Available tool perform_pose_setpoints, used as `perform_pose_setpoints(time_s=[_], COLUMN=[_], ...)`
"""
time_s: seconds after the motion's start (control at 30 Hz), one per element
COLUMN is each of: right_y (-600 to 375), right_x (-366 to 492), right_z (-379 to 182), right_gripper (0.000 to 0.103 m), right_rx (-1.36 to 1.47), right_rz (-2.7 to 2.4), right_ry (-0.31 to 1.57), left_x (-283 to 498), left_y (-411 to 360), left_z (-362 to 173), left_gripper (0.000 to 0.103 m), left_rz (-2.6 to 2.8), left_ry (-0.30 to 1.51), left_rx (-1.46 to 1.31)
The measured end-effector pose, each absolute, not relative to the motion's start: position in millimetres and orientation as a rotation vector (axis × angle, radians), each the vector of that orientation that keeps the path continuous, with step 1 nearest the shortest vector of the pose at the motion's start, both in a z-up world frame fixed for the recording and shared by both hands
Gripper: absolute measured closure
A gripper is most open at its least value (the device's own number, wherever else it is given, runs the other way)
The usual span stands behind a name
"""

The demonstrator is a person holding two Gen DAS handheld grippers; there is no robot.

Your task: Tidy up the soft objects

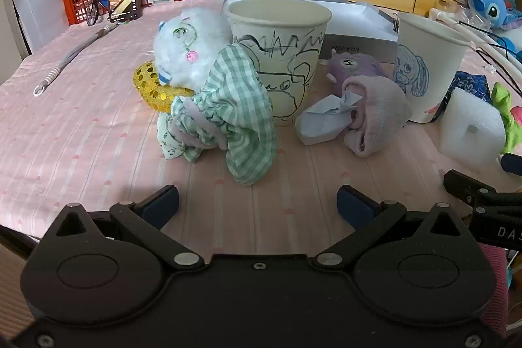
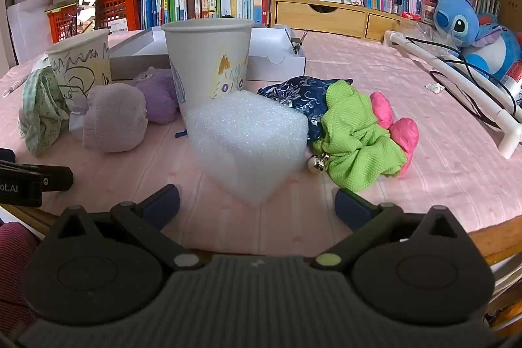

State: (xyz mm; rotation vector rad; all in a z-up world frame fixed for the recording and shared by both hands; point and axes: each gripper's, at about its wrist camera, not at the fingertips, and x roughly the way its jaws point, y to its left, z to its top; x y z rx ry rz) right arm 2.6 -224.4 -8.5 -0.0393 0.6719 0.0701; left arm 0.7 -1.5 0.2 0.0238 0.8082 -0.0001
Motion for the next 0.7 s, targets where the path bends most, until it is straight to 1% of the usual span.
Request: perform_pose_setpoints(time_s=[0.7], right_y=[-224.7], right_x=[3.3], right_z=[-8.5], right_gripper=[0.0], right_rx=[-0.041], right_rz=[0.07], right_ry=[0.675], left_x=[0.0], left_y=[-0.6], left_z=[0.0], left_gripper=[0.0], left_rz=[-0.005], left_ry=[0.801], left_rx=[0.015])
